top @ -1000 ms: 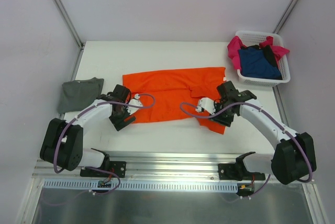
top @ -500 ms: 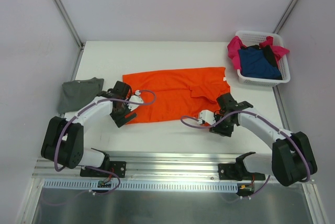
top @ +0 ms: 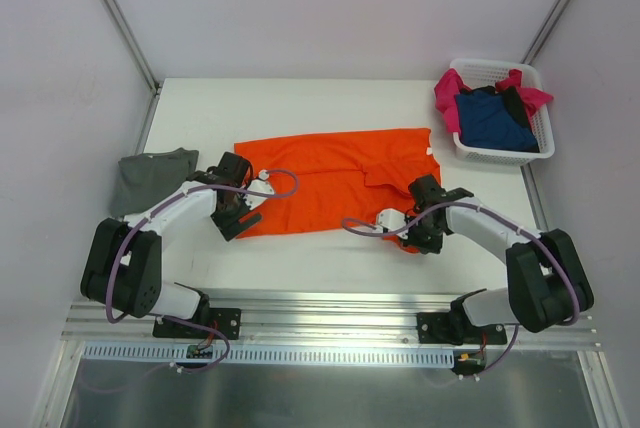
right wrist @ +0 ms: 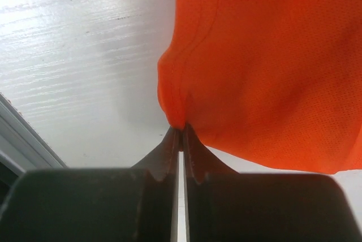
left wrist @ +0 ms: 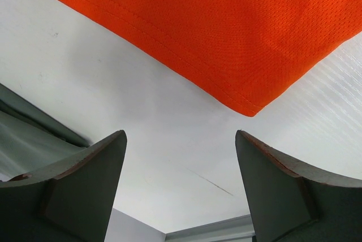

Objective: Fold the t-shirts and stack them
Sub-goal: Grap the side of the flattened tshirt closest away from the robot with both arms

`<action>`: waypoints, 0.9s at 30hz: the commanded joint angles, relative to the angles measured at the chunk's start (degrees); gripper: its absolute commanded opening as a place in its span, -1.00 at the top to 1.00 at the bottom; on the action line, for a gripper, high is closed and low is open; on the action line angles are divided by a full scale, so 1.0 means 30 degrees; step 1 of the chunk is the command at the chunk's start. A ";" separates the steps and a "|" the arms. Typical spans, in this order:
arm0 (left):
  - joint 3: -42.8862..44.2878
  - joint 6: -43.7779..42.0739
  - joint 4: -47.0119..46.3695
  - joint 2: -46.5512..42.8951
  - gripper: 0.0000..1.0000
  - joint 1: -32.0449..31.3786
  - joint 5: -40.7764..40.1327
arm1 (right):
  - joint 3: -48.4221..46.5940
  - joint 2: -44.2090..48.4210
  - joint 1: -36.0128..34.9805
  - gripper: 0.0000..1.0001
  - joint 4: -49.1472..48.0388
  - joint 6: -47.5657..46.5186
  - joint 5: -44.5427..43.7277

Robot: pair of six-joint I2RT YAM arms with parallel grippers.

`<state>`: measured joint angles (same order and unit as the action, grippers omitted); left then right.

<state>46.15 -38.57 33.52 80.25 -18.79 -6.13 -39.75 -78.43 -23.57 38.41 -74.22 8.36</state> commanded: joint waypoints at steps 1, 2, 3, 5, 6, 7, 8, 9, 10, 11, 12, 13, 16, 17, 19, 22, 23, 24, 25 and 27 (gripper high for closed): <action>0.0407 0.0023 0.0546 0.0028 -0.57 -0.0066 -0.0066 | -0.0255 -0.0663 0.0182 0.99 -0.0295 0.0040 0.0583; 0.0407 -0.0006 0.0546 0.0028 -0.57 -0.0066 -0.0037 | -0.0460 -0.0401 0.0211 0.99 -0.0063 0.0273 0.0466; 0.0407 0.0023 0.0546 0.0028 -0.57 -0.0066 -0.0007 | -0.1158 -0.0253 0.0240 0.99 0.0201 0.0392 0.0436; 0.0232 -0.0093 0.0546 -0.0147 -0.57 -0.0066 -0.0007 | -0.2156 0.0417 0.0444 0.99 0.1193 0.0887 0.0494; 0.0145 -0.0152 0.0488 -0.0235 -0.55 -0.0066 -0.0036 | -0.2625 0.0625 0.0503 0.99 0.1518 0.0978 0.0669; -0.0146 -0.0239 0.0401 -0.0323 -0.54 -0.0066 -0.0094 | -0.3529 0.0888 0.0504 0.99 0.2189 0.1066 0.0699; -0.0352 -0.0327 0.0110 -0.0497 -0.54 -0.0066 -0.0240 | -0.3944 0.1094 0.0504 0.99 0.2543 0.1183 0.0729; -0.0615 -0.0444 -0.0125 -0.0615 -0.53 -0.0066 -0.0619 | -0.4267 0.1444 0.0504 0.99 0.2837 0.1213 0.0903; -0.1198 -0.0851 -0.0766 -0.0703 -0.53 -0.0066 -0.0767 | -0.4967 0.1592 0.0504 0.99 0.3304 0.1271 0.0963; -0.1523 -0.1029 -0.1149 -0.0849 -0.55 -0.0066 -0.0943 | -0.5206 0.1710 0.0504 0.99 0.3512 0.1330 0.0992; -0.1816 -0.1176 -0.1472 -0.0909 -0.57 -0.0066 -0.1061 | -0.5440 0.1827 0.0504 0.99 0.3659 0.1446 0.1051; -0.2399 -0.1526 -0.2084 -0.0996 -0.59 -0.0066 -0.1062 | -0.5558 0.1857 0.0504 0.99 0.3805 0.1505 0.1051; -0.3106 -0.1646 -0.2645 -0.1056 -0.59 -0.0066 -0.0886 | -0.5531 0.1857 0.0504 0.99 0.3778 0.1594 0.0963; -0.3195 -0.1646 -0.2879 -0.0969 -0.51 -0.0066 -0.0886 | -0.5414 0.1886 0.0504 0.99 0.3778 0.1594 0.0905; -0.3342 -0.1675 -0.3086 -0.0939 -0.43 -0.0066 -0.0828 | -0.5209 0.1974 0.0504 0.99 0.3661 0.1652 0.0905; -0.3110 -0.1734 -0.3116 -0.1026 -0.39 -0.0211 -0.0885 | -0.5091 0.1945 0.0504 0.99 0.3631 0.1711 0.0817; -0.2934 -0.1734 -0.3087 -0.1085 -0.37 -0.0271 -0.1292 | -0.5091 0.1974 0.0475 0.99 0.3631 0.1740 0.0788; -0.2526 -0.1676 -0.3058 -0.1172 -0.35 -0.0300 -0.1499 | -0.5004 0.1975 0.0504 0.99 0.3660 0.1682 0.0787; -0.2319 -0.1502 -0.3057 -0.1347 -0.35 -0.0300 -0.1762 | -0.4974 0.1975 0.0504 0.99 0.3602 0.1682 0.0787; -0.1938 -0.1442 -0.2854 -0.1787 -0.36 -0.0300 -0.2143 | -0.4886 0.1975 0.0504 0.99 0.3572 0.1652 0.0758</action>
<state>38.13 -42.94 25.21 77.01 -19.18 -10.09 -54.85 -73.38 -22.24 47.44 -69.65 9.85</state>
